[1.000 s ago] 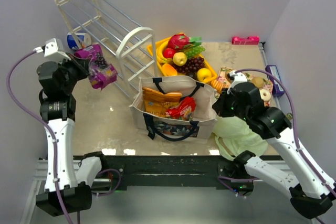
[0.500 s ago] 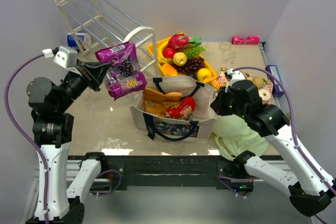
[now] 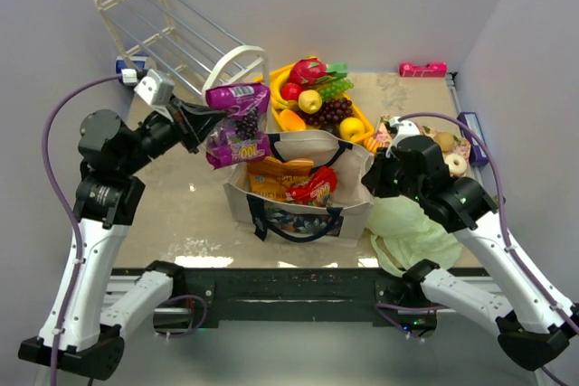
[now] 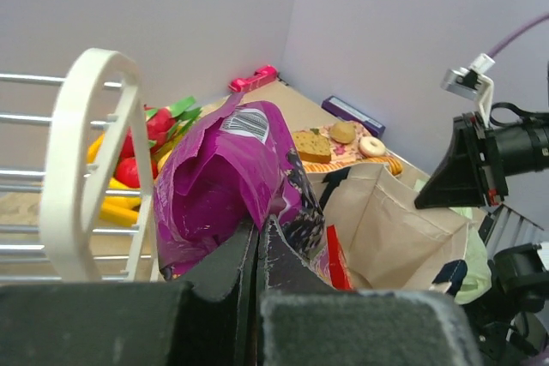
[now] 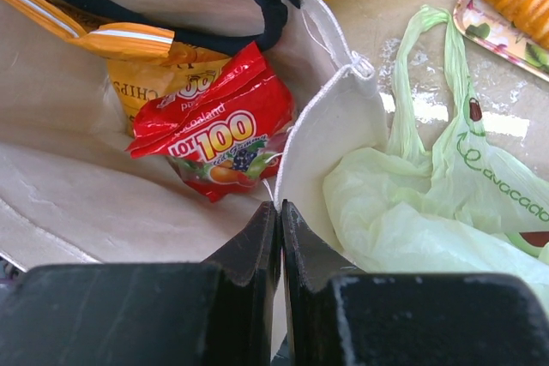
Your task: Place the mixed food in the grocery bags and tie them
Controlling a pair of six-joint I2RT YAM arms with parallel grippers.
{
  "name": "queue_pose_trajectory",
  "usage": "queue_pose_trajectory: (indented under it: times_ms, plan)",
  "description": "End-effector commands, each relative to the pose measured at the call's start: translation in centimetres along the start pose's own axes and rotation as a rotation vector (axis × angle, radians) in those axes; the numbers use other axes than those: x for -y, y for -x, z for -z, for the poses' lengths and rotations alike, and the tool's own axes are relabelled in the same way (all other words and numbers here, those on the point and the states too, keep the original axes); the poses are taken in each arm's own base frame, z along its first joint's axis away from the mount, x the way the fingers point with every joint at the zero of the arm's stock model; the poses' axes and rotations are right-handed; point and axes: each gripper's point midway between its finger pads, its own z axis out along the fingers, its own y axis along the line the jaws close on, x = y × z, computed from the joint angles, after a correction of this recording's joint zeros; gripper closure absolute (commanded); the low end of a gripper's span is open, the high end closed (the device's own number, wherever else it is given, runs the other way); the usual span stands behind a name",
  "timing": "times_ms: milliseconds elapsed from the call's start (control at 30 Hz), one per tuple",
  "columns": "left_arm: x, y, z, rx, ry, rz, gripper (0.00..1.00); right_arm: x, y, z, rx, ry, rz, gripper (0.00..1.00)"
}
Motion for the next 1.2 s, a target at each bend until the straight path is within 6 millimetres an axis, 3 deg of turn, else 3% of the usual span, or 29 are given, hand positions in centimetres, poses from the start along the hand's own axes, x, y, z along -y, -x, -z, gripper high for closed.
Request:
queue_pose_trajectory:
  times_ms: [0, 33, 67, 133, 167, 233, 267, 333, 400, 533, 600, 700, 800, 833, 867, 933, 967, 1033, 1067, 1167]
  plan:
    - [3.6, 2.8, -1.3, 0.128, -0.103, -0.124, 1.00, -0.8, 1.1, 0.1, 0.019, 0.020, 0.006, 0.92]
    - [4.1, 2.2, -1.9, 0.114, -0.116, -0.122, 1.00, -0.7, 1.2, 0.1, 0.020, 0.019, 0.005, 0.92]
    - [6.1, 0.8, -3.0, 0.082, -0.179, -0.110, 1.00, -0.7, 1.2, 0.1, 0.020, 0.018, 0.004, 0.92]
    - [6.7, -1.2, -4.6, 0.038, -0.158, -0.146, 1.00, -0.7, 1.1, 0.0, 0.017, 0.015, 0.004, 0.92]
    - [9.3, -3.4, -5.8, -0.012, -0.223, -0.151, 1.00, -0.6, 1.1, 0.0, 0.016, 0.014, 0.002, 0.92]
    - [10.3, -6.0, -7.4, -0.067, -0.212, -0.211, 1.00, -0.6, 1.0, 0.2, 0.015, 0.012, 0.000, 0.92]
    - [11.6, -8.7, -8.7, -0.129, -0.255, -0.249, 1.00, -0.5, 0.9, 0.2, 0.014, 0.009, 0.001, 0.92]
    - [11.5, -12.1, -9.9, -0.205, -0.261, -0.282, 1.00, -0.3, 0.8, 0.6, 0.024, 0.008, -0.009, 0.92]
    - [10.6, -16.8, -10.9, -0.316, -0.253, -0.300, 1.00, -0.3, 0.7, 0.8, 0.027, 0.011, -0.014, 0.92]
    - [11.2, -24.2, -9.7, -0.526, -0.358, -0.269, 1.00, 0.2, 0.6, 1.5, 0.040, -0.006, -0.019, 0.91]
    - [9.8, -27.7, -8.9, -0.622, -0.309, -0.272, 1.00, 0.4, 0.6, 1.5, 0.043, -0.013, -0.019, 0.91]
    - [7.7, -30.5, -8.1, -0.732, -0.220, -0.292, 1.00, 0.3, 0.8, 1.2, 0.045, -0.012, -0.012, 0.91]
    - [7.9, -29.7, -8.3, -0.729, -0.208, -0.275, 1.00, 0.0, 0.8, 0.9, 0.035, 0.000, -0.011, 0.91]
    - [7.9, -28.9, -8.5, -0.709, -0.197, -0.272, 0.94, -0.1, 0.8, 0.8, 0.036, 0.004, -0.009, 0.91]
    - [7.8, -26.8, -9.0, -0.655, -0.162, -0.269, 0.78, -0.1, 0.8, 0.8, 0.037, 0.006, -0.011, 0.91]
    - [7.7, -24.2, -9.5, -0.593, -0.123, -0.263, 0.57, -0.1, 0.8, 0.9, 0.040, 0.006, -0.013, 0.91]
    - [7.6, -21.4, -9.6, -0.533, -0.085, -0.253, 0.37, -0.1, 0.8, 0.8, 0.040, 0.004, -0.012, 0.91]
    - [6.5, -18.7, -9.4, -0.488, 0.017, -0.235, 0.25, -0.1, 0.9, 1.1, 0.046, 0.005, -0.012, 0.91]
    - [5.0, -16.2, -8.7, -0.457, 0.130, -0.224, 0.18, -0.1, 0.9, 1.1, 0.048, 0.005, -0.014, 0.91]
    - [2.6, -13.1, -6.3, -0.427, 0.310, -0.194, 0.13, 0.0, 1.0, 1.3, 0.052, 0.003, -0.012, 0.91]
